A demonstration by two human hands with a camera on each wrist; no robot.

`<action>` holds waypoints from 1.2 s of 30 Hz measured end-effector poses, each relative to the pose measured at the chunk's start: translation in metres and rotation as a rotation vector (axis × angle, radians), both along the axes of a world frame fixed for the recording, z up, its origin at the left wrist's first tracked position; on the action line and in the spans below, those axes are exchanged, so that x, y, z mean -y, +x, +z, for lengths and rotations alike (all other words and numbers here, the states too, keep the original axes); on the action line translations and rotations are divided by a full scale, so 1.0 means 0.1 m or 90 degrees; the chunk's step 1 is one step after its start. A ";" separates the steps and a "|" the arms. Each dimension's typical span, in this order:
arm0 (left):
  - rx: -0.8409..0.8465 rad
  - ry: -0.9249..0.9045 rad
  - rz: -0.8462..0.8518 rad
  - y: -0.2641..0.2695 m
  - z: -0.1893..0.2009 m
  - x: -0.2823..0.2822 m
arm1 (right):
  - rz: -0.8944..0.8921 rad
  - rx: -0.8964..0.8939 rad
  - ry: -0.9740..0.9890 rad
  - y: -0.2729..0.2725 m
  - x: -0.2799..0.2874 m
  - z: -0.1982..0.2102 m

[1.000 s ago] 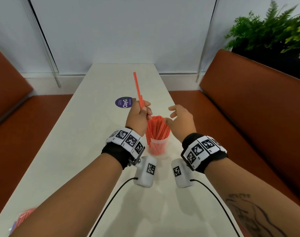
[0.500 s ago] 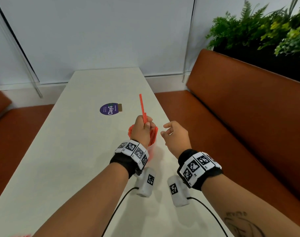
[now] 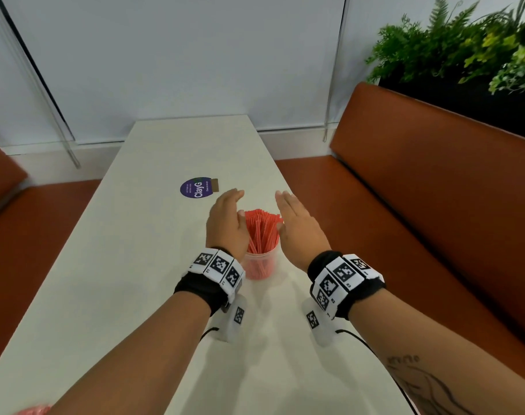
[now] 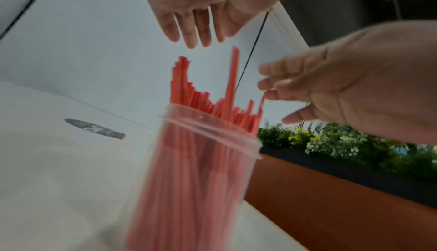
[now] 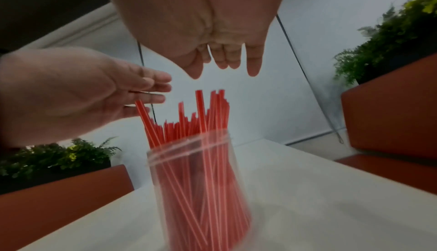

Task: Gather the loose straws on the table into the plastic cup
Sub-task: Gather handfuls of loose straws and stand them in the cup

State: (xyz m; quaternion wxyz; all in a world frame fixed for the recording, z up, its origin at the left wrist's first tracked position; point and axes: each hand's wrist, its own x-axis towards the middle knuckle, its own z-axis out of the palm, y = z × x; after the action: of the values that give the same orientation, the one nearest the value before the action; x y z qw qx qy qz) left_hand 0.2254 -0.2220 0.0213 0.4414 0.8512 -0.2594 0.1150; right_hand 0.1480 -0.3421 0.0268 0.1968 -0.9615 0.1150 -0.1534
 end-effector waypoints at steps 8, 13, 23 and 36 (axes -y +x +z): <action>-0.060 0.254 -0.092 0.02 -0.19 -0.11 | 0.068 -0.120 -0.042 0.05 -0.03 -0.27; -0.018 0.159 -0.153 0.01 -0.24 -0.12 | 0.058 -0.043 0.017 0.06 -0.02 -0.20; -0.013 0.148 -0.093 0.02 -0.33 -0.14 | 0.054 -0.017 -0.035 0.03 -0.08 -0.21; -0.060 0.186 -0.088 0.01 -0.32 -0.20 | 0.074 -0.108 -0.090 0.11 -0.09 -0.25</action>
State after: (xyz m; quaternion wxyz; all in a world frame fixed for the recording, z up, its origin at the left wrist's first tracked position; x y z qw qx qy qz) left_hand 0.2264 -0.2022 -0.0105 0.3312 0.8911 -0.3102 0.0052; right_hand 0.1588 -0.3329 0.0022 0.1262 -0.9876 0.0643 -0.0679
